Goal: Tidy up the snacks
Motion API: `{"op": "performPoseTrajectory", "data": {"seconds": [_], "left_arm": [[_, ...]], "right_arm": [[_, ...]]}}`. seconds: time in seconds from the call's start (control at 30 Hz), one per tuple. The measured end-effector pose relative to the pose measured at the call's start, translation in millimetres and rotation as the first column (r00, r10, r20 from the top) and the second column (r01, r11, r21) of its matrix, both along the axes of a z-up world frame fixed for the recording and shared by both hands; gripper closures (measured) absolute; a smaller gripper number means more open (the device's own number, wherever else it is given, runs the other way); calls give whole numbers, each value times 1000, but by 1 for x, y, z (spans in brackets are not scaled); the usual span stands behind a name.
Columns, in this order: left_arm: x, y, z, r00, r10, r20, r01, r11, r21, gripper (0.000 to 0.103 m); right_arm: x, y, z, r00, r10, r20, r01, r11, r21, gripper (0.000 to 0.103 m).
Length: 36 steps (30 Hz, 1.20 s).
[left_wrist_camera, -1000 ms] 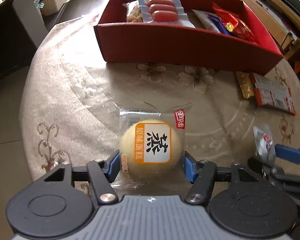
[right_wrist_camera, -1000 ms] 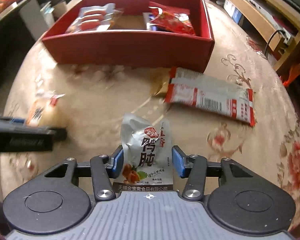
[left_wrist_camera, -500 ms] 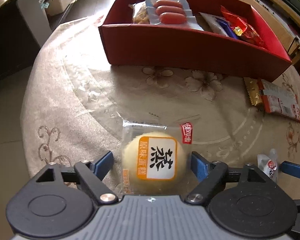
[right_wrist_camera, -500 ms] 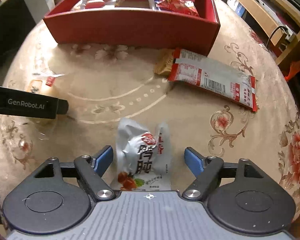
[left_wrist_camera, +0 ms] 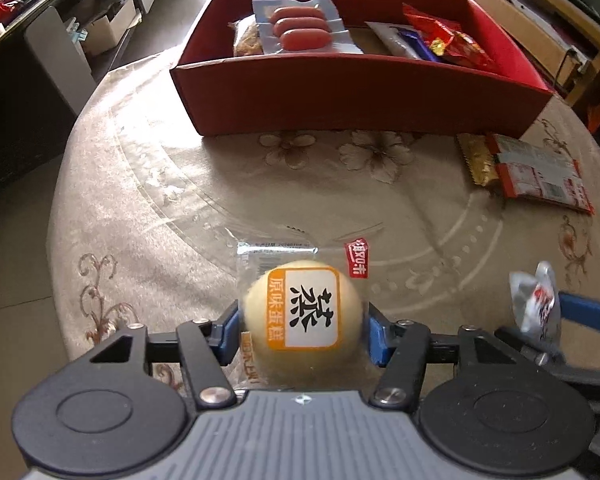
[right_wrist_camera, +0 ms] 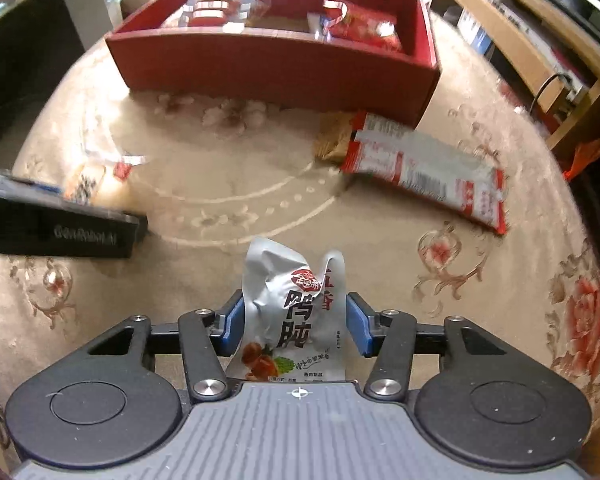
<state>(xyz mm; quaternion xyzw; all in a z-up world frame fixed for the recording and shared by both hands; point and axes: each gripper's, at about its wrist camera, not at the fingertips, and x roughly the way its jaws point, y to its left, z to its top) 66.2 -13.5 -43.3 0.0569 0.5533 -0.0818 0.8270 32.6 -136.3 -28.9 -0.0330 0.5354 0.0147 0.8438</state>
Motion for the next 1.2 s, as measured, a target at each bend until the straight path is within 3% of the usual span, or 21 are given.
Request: {"op": "performPoseTrajectory", "data": {"seconds": [0.47, 1.2], "left_arm": [[-14, -6, 41, 994, -3, 108, 6, 1000, -29, 46], [18, -22, 56, 985, -3, 171, 7, 1000, -23, 46]], "right_arm": [[-7, -17, 38, 987, -72, 141, 67, 997, 39, 43], [26, -26, 63, 968, -89, 235, 79, 995, 52, 43]]}}
